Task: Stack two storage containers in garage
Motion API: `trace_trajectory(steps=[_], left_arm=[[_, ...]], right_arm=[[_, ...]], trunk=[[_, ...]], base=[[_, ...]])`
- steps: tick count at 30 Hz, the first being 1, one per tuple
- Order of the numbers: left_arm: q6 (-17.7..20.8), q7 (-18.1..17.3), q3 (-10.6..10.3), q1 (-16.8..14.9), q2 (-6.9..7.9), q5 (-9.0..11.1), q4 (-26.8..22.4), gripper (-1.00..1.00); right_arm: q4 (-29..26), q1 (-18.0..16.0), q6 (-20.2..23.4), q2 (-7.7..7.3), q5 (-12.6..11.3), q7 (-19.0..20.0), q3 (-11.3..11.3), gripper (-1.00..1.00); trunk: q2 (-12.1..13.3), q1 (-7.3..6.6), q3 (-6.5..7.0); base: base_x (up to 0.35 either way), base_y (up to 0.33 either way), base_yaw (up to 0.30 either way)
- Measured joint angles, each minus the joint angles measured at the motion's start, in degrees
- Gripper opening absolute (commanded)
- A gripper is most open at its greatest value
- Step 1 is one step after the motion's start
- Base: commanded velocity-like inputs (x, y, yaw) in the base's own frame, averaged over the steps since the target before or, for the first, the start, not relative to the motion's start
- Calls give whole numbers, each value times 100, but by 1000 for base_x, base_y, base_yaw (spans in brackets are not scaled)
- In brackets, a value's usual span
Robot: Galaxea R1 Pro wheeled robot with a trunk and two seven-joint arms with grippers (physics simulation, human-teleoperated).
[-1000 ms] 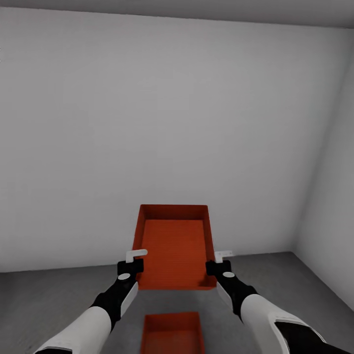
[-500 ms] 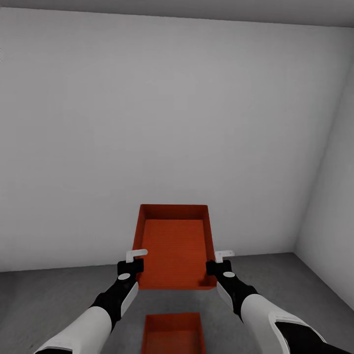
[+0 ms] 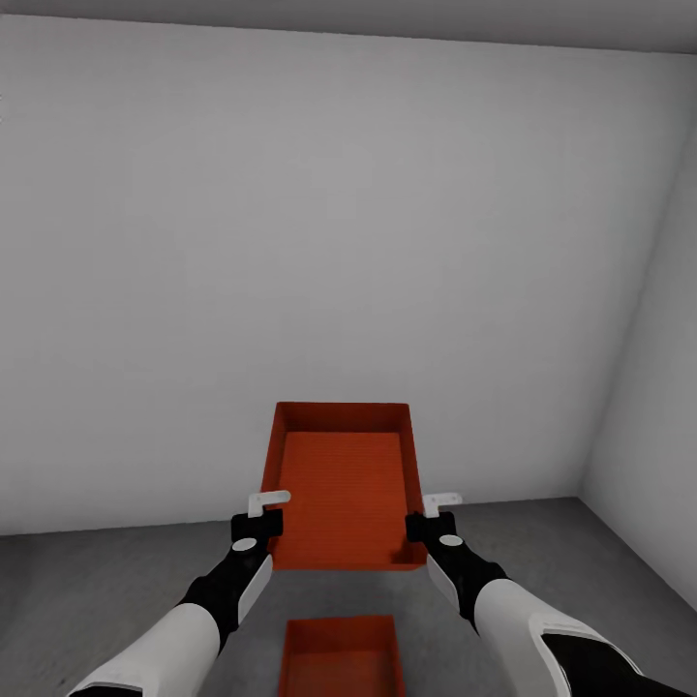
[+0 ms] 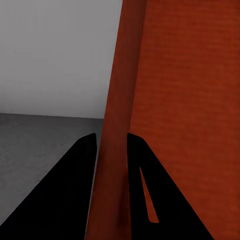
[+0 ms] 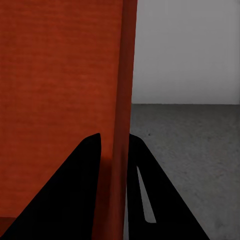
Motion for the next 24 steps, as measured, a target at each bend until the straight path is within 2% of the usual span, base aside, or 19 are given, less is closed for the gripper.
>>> trace_trajectory(steps=[9,17,24], left_arm=[[1,-9,0,0,8,0,-1,-100],[0,0,-1,0,0,3,1,-100],[0,0,-3,1,3,10,4,-100]], right_arm=[[0,0,1,8,-1,-13,3,-100],[2,0,1,0,1,1,-1,-100],[2,0,7,2,-2,-3,5,-100]], trunk=[[0,0,0],[0,0,-4],[0,0,-63]], base=[[0,0,138],[0,0,16],[0,0,0]])
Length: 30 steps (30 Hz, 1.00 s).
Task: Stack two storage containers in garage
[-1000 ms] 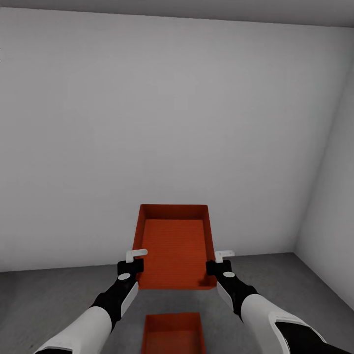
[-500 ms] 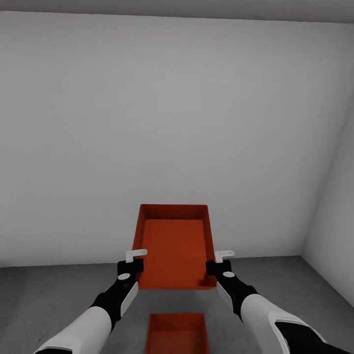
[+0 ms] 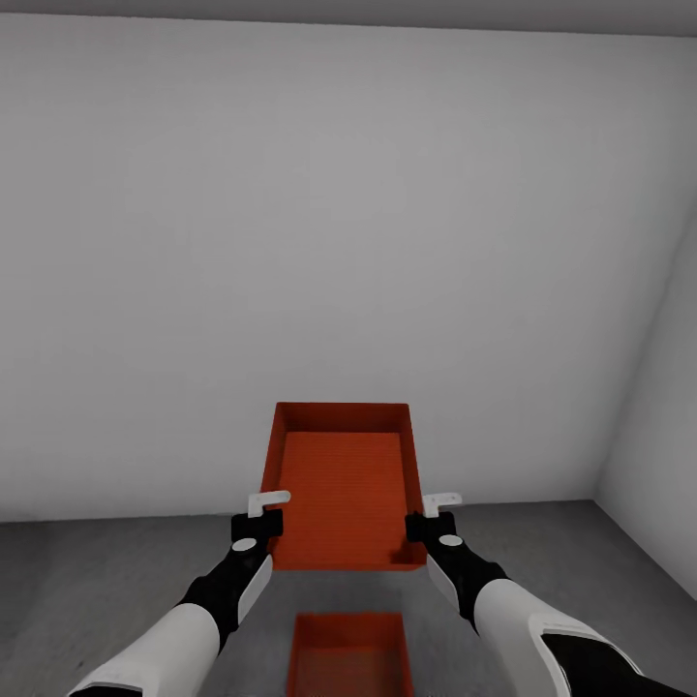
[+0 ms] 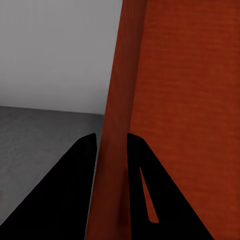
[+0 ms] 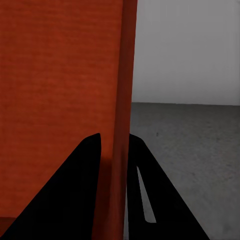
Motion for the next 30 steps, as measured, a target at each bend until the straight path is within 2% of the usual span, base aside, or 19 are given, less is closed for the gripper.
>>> trace_trajectory(steps=[30], left_arm=[[17,-7,0,-1,3,-8,4,-100]], right_arm=[[25,-1,-9,0,-24,-11,13,-100]], trunk=[[0,0,-274]], base=[[0,0,0]])
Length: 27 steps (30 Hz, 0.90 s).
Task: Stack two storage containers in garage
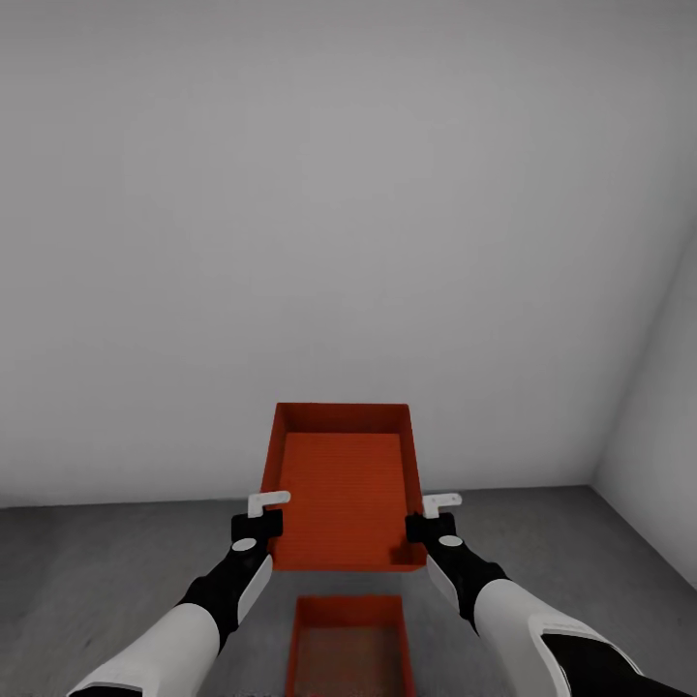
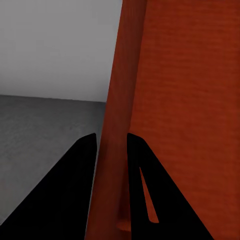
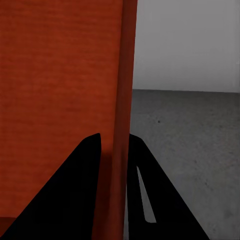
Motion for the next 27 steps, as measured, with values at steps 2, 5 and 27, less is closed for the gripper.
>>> trace_trajectory(steps=[2,5,27], left_arm=[[0,-2,-1,1,1,3,0,-100],[0,-3,-1,1,2,4,0,-100],[-7,0,-13,0,5,20,4,-100]], right_arm=[[1,0,0,0,0,0,1,-100],[1,0,0,1,0,-2,1,-100],[8,1,-10,-2,-67,-21,85,-100]], trunk=[[0,0,-18],[0,0,-46],[0,0,-248]], base=[[0,0,0],[0,0,0],[0,0,0]])
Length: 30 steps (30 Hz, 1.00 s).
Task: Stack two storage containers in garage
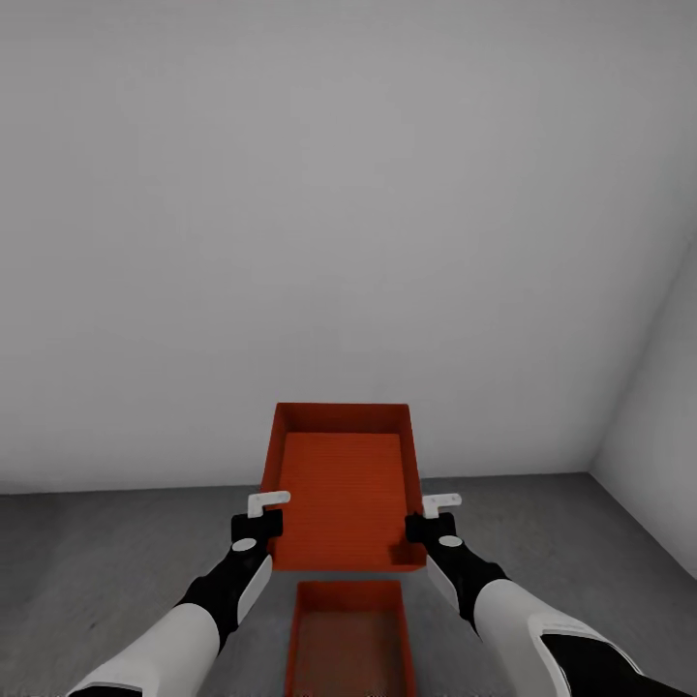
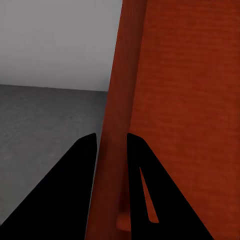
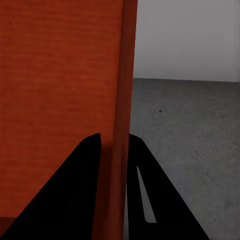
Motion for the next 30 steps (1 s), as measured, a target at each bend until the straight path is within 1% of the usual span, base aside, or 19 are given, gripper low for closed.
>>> trace_trajectory(steps=[11,30], left_arm=[[-6,2,17,-1,-18,-7,161,-100],[18,1,12,0,-17,-9,175,-100]], right_arm=[[165,-1,-4,-30,-70,-3,42,-100],[202,-1,-4,-33,-105,-9,57,-100]], trunk=[[0,0,-101],[-1,0,-275]], base=[[0,0,0],[0,0,0]])
